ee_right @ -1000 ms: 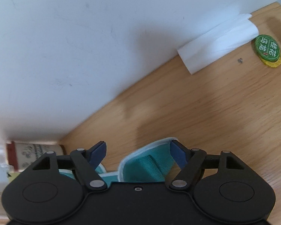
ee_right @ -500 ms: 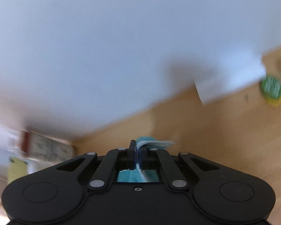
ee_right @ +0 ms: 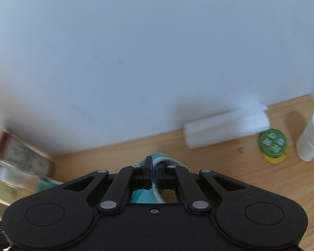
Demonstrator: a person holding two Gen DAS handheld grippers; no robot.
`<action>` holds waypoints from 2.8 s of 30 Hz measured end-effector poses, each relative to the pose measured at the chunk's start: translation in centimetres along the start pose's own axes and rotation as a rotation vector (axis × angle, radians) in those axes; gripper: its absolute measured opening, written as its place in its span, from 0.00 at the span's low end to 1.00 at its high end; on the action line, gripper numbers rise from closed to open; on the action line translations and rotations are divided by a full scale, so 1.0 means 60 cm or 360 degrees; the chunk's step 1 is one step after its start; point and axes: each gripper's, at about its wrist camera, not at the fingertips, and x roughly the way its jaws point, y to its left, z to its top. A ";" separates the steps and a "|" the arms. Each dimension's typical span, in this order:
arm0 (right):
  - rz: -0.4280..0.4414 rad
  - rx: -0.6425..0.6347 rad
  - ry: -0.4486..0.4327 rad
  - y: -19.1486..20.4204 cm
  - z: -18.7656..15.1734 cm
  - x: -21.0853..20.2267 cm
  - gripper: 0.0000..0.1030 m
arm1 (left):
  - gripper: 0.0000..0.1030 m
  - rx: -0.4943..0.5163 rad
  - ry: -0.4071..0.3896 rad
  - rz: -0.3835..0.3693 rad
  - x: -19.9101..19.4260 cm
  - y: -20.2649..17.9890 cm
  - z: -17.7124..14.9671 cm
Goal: Fold towel
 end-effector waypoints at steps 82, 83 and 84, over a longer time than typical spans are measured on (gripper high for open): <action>-0.0870 -0.0103 0.0682 -0.005 -0.369 -0.185 0.02 | 0.19 0.0137 0.0064 -0.0065 -0.011 -0.019 -0.035; -0.0894 -0.0131 0.0692 -0.002 -0.368 -0.181 0.02 | 0.19 0.0133 0.0064 -0.0070 -0.012 -0.019 -0.036; -0.0908 -0.0162 0.0720 0.001 -0.367 -0.176 0.02 | 0.19 0.0134 0.0061 -0.0073 -0.012 -0.019 -0.037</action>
